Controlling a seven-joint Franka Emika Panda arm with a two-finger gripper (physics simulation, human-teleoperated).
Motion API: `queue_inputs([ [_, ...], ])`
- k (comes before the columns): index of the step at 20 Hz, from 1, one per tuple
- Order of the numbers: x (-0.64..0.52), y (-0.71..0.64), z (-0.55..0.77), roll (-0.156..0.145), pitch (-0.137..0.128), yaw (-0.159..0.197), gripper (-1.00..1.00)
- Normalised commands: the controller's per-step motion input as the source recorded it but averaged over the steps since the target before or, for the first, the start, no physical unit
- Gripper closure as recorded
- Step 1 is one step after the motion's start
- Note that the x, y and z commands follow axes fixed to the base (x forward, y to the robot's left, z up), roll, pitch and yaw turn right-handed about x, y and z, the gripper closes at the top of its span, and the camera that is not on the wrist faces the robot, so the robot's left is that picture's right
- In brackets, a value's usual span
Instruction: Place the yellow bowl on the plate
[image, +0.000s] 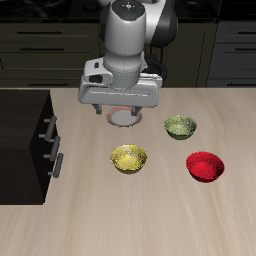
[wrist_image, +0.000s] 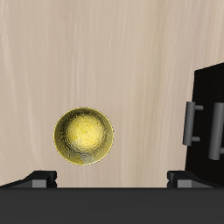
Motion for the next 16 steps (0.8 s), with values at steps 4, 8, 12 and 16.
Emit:
queue_inputs([
  [4, 0.0, -0.05, -0.11, -0.009, 0.013, -0.007, -1.0],
  [8, -0.02, -0.07, -0.11, -0.007, 0.011, -0.018, -1.0],
  [12, -0.01, -0.03, -0.11, -0.003, 0.012, -0.012, -1.0],
  [16, 0.0, 0.05, -0.09, 0.008, 0.006, -0.005, -1.0],
])
